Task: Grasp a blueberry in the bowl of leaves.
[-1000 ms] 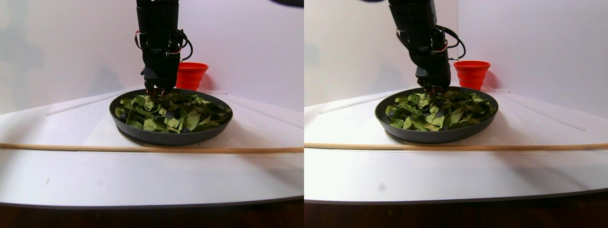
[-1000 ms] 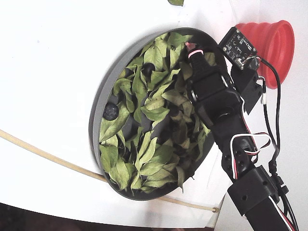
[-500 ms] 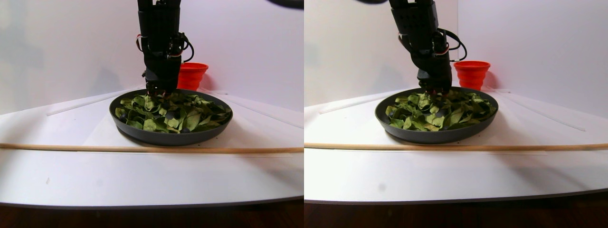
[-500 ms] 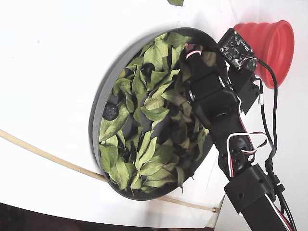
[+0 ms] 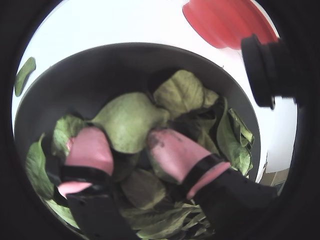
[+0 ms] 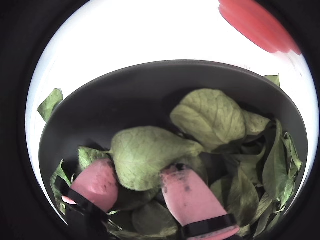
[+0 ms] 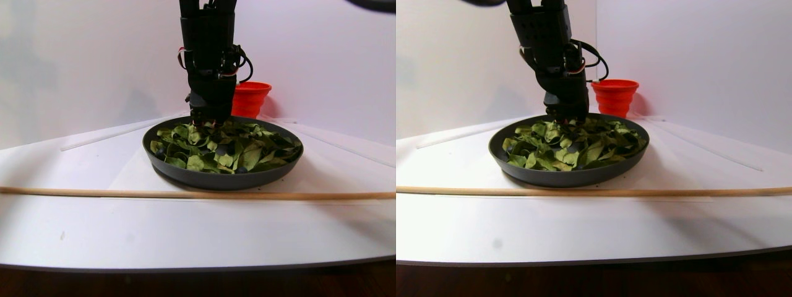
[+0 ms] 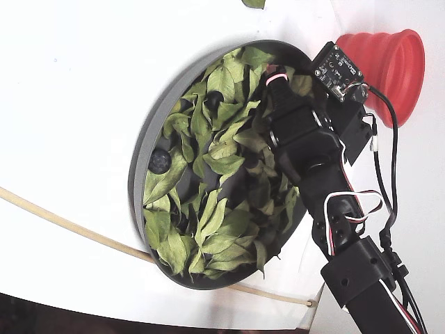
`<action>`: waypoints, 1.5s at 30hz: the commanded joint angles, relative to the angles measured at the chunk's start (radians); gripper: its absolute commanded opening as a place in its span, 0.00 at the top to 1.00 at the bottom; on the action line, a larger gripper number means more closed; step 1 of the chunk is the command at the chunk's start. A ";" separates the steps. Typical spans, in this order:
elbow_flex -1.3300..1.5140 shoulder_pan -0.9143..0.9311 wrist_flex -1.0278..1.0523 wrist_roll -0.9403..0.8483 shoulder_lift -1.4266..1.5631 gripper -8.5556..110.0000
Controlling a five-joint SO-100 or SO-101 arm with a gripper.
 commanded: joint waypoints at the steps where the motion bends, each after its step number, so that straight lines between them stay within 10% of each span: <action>1: -0.025 0.012 0.009 -0.008 0.017 0.82; 45: 0.031 0.021 0.061 0.003 0.204 0.84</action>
